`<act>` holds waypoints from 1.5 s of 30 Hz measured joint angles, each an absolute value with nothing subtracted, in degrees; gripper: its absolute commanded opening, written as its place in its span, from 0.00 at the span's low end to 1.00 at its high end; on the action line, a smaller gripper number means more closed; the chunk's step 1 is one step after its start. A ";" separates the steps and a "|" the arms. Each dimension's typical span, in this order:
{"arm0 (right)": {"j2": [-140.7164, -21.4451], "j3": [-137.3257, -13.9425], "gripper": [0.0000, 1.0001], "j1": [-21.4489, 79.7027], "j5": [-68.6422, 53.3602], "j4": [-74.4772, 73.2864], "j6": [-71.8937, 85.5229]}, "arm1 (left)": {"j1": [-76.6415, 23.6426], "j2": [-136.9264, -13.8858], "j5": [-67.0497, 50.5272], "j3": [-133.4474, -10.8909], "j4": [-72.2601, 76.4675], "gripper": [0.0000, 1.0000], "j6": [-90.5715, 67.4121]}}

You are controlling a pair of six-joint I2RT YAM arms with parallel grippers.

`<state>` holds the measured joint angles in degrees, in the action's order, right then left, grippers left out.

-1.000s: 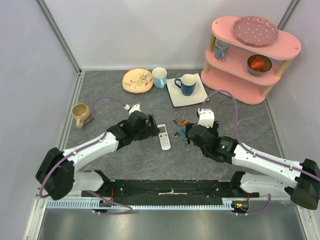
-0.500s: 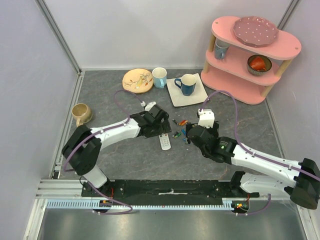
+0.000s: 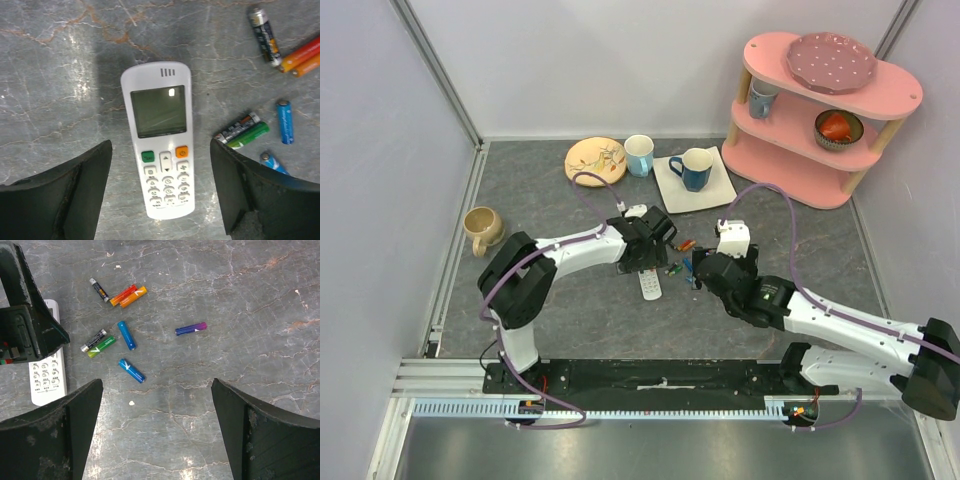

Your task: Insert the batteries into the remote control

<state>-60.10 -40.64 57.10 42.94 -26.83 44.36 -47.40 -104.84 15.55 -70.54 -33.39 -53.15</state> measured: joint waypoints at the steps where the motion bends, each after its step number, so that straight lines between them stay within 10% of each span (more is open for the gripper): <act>1: -59.92 -40.60 0.98 57.10 42.92 -26.85 44.34 | -47.40 -105.23 15.81 -70.67 -33.91 0.81 -53.25; 19: -57.91 -38.96 0.98 56.88 42.00 -26.61 44.84 | -47.40 -109.27 16.75 -72.93 -36.32 0.62 -54.04; 30: -57.30 -38.81 0.98 56.88 41.45 -26.59 45.01 | -47.37 -107.59 16.45 -70.30 -32.82 0.14 -54.04; 45: -55.33 -40.73 0.96 55.96 37.28 -25.12 42.39 | -41.47 -67.09 4.01 -34.26 5.93 0.02 -52.01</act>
